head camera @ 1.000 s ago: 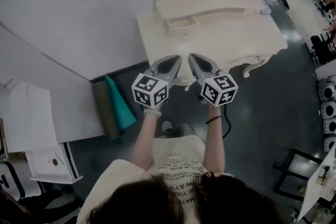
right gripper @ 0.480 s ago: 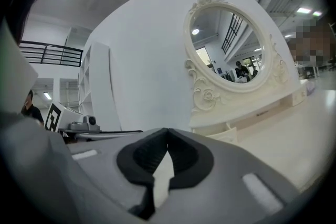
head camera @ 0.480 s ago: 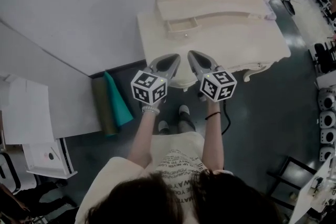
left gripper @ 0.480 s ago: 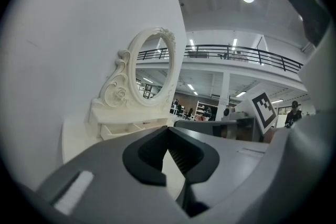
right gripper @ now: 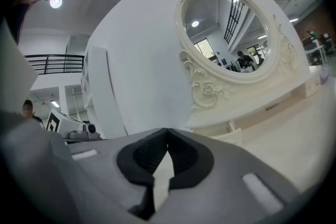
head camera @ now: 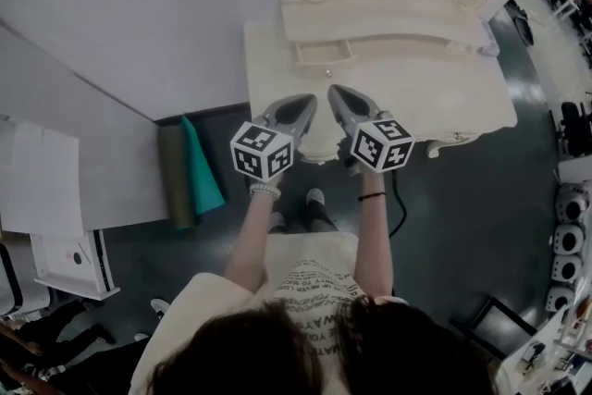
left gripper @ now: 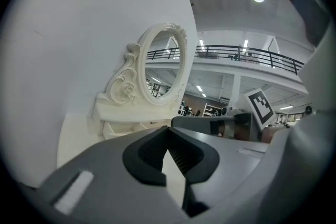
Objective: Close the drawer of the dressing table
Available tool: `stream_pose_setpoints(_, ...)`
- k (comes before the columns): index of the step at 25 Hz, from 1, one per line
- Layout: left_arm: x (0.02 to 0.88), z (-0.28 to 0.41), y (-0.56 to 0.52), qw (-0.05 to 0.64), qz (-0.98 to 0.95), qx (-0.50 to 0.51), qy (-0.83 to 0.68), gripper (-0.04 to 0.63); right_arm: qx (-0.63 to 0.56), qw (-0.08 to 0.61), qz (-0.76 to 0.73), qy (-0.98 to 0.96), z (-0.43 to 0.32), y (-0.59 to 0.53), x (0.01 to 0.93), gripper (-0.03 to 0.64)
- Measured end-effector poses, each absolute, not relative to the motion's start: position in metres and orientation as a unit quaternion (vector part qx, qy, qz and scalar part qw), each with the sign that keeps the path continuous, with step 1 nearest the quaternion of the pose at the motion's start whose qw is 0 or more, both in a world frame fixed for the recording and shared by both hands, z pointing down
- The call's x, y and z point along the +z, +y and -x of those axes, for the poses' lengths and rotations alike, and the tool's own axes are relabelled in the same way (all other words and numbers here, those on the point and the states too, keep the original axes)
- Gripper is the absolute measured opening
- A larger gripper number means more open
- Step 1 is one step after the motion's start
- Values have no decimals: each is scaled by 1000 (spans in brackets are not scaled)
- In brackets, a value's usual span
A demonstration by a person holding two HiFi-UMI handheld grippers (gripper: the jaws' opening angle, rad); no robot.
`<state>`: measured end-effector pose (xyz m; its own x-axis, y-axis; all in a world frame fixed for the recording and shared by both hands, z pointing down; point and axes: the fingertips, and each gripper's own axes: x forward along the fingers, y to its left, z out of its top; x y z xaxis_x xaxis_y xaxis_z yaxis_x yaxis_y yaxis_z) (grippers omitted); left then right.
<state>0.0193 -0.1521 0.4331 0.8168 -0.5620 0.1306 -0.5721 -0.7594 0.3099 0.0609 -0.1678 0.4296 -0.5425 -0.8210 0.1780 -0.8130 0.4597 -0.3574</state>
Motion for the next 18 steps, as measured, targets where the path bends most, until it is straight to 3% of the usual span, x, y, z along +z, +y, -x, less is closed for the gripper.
stream_pose_setpoints(18,472,-30,-196,213,-902,14,-376,-8,-255,-58,439,860,-82,-220,483,3)
